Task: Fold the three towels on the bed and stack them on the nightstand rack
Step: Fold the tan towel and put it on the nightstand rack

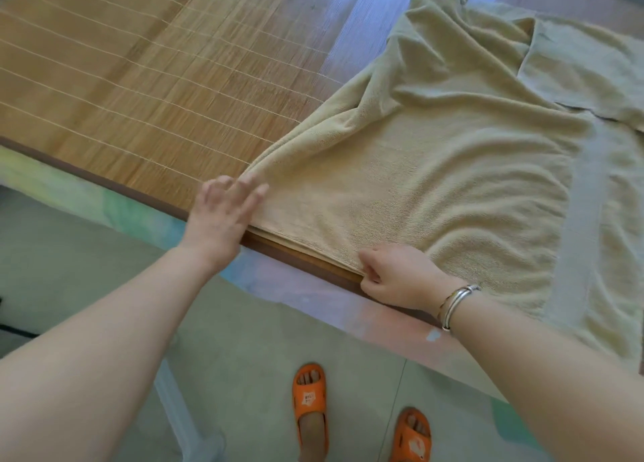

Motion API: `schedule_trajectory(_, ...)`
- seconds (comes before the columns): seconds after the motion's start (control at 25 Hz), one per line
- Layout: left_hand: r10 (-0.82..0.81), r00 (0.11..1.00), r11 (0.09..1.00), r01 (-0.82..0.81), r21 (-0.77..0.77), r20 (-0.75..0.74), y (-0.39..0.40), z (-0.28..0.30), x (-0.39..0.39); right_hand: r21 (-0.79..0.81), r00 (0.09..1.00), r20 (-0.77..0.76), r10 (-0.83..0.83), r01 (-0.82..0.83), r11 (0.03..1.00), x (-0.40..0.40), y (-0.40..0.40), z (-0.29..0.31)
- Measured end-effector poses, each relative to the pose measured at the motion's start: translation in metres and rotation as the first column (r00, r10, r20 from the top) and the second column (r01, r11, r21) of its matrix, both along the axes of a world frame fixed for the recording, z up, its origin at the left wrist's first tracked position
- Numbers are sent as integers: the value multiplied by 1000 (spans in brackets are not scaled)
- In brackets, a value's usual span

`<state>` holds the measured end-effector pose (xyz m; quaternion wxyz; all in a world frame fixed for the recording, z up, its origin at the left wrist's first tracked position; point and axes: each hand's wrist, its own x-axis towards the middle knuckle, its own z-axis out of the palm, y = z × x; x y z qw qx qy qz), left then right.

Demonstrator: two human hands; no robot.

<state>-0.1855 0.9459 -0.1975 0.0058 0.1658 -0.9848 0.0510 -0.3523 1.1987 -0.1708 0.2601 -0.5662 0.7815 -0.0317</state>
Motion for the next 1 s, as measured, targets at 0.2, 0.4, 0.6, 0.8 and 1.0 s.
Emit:
schedule_trajectory(0.2, -174, 980, 970, 154, 188, 96, 54, 27, -48, -320, 727, 179, -663, 680, 660, -23, 51, 1)
schedule_trajectory(0.4, -162, 986, 878, 122, 464, 46, 139, 23, -117, -301, 250, 18, -968, 925, 233, -55, 156, -2)
schedule_trajectory(0.6, -87, 996, 824, 54, 564, 31, 221, 15, -166, -128, 6, -130, -991, 992, 23, -65, 250, 10)
schedule_trajectory(0.8, -79, 996, 779, 32, 626, 48, 227, 13, -174, -45, -97, -51, -994, 994, -95, -63, 283, 10)
schedule_trajectory(1.0, -328, 935, 831, 217, 512, 135, 218, 12, -162, 35, -118, 119, -986, 993, -115, -63, 296, 12)
